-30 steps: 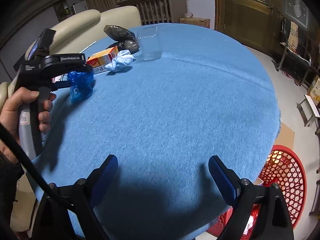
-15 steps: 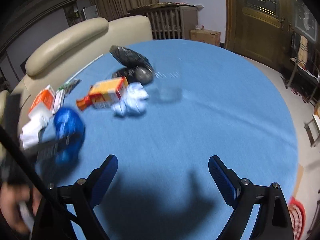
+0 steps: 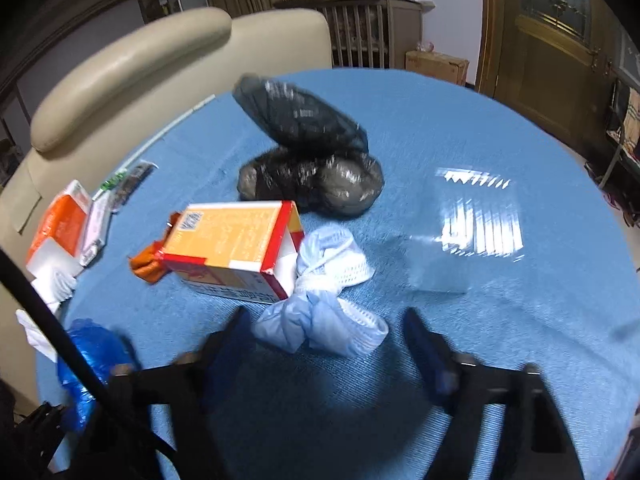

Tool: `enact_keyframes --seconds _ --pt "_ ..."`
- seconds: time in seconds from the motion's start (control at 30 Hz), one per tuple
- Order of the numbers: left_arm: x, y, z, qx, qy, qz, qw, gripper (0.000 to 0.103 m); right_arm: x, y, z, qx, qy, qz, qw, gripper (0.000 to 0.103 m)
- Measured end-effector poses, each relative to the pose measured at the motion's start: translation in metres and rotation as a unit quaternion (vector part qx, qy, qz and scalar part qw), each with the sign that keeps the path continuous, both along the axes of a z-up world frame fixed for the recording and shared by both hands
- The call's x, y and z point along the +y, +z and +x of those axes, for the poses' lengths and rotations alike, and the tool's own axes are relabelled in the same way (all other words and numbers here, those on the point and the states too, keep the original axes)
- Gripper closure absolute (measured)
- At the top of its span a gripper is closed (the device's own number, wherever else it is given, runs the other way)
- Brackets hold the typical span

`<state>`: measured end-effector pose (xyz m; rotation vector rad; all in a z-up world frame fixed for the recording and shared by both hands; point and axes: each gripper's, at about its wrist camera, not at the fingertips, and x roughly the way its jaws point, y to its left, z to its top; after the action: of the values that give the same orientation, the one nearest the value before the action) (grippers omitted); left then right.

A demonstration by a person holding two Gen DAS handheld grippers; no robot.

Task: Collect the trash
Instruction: 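Grasp the blue plastic bag with the left tool while the right tool grasps the white mask, then lift the blue bag and white mask off the table with both tools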

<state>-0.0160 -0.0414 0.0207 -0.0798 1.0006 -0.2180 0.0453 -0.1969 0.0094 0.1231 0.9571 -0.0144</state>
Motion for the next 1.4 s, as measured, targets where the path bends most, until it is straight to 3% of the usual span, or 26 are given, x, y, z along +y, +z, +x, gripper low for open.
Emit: enact_keyframes --seconds 0.2,0.67,1.4 --pt "-0.003 0.001 0.0 -0.003 -0.004 0.008 1.0 0.052 -0.004 -0.004 0.0 0.001 0.004 0.016 1.0 0.066" --pt "-0.017 0.02 -0.028 -0.029 -0.019 0.014 0.9993 0.052 -0.021 0.021 -0.094 -0.037 -0.006 0.055 0.998 0.068" --pt "-0.048 0.044 -0.076 -0.058 -0.04 0.033 0.9969 0.052 -0.03 0.034 -0.194 -0.062 -0.04 0.052 0.996 0.068"
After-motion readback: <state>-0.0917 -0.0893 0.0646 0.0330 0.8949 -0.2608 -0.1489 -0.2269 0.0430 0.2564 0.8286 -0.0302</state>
